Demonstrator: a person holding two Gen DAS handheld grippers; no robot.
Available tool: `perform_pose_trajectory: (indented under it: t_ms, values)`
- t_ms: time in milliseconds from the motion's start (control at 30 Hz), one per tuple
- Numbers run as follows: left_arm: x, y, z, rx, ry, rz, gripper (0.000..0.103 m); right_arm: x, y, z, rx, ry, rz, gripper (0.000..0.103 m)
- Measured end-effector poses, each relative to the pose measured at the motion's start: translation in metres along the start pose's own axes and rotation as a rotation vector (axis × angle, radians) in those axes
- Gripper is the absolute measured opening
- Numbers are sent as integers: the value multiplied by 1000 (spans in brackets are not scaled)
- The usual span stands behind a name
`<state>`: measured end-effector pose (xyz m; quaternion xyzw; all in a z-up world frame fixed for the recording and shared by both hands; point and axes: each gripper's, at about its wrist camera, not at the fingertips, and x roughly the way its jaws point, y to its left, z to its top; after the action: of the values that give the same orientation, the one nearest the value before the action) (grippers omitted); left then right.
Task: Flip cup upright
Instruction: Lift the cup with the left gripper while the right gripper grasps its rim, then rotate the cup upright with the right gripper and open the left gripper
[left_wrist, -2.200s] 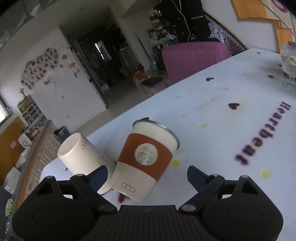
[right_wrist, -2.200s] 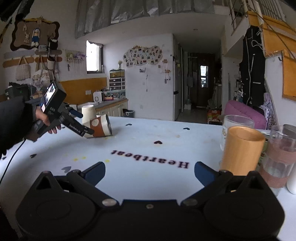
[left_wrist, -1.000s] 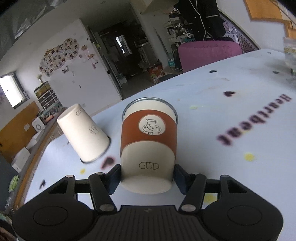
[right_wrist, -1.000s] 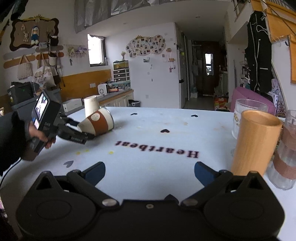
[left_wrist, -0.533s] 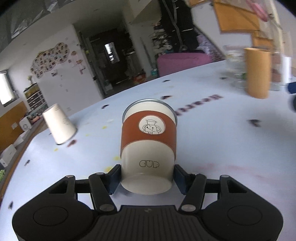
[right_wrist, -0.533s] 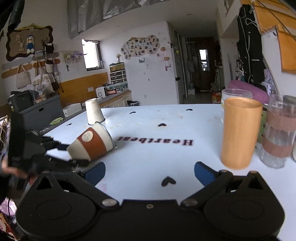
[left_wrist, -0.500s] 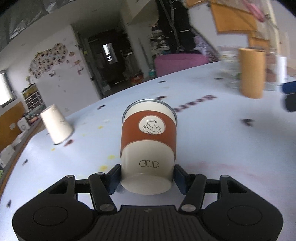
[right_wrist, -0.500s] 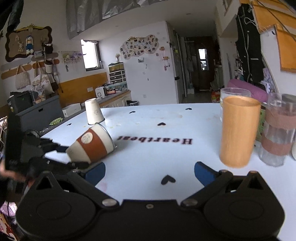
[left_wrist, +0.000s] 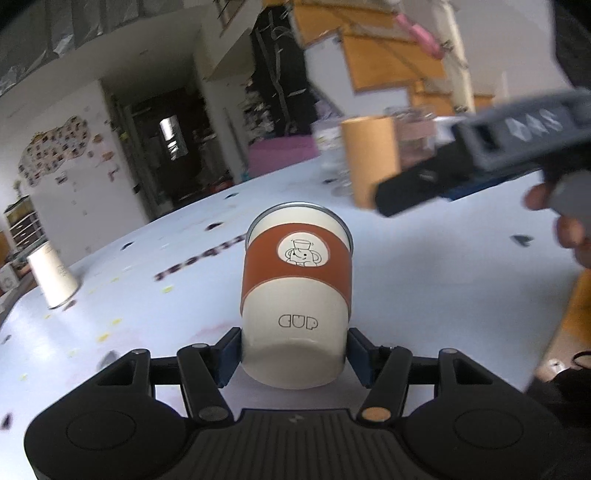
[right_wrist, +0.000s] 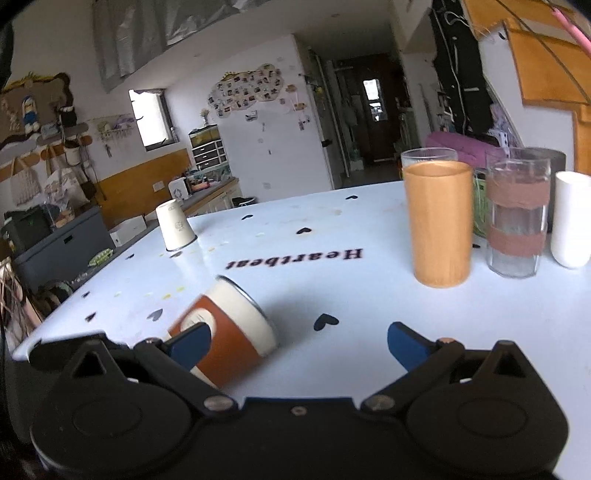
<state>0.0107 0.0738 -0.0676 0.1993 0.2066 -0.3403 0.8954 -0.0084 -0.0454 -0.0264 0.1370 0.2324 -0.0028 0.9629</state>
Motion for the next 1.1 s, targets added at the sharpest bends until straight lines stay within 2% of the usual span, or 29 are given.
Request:
perform_pose_trajectory:
  t_ms: [167,233,533,667,800,967,1100]
  values:
    - [1,-16,-2,-9,-39,7,61,10,-11,10,127,47,50,101]
    - [2,-18,-3,-26,-44,2,61,19,-18,12,211,96,70,97]
    - [1,-14,-1,-70,-42,-14,61,73,-29,8,506,313,138,97]
    - [-1,-16,-3,-63,-44,-17,61,91,-35,7,618,357,159,98]
    - [-2,-16,-4,-63,-43,-19,61,97,-38,7,656,358,159,85]
    - [-2,-15,-4,-67,-41,-27,61,96,-34,7,621,344,164,85]
    - [-6,-11,-2,-110,-70,-60,63,87,-25,13,513,298,169,84]
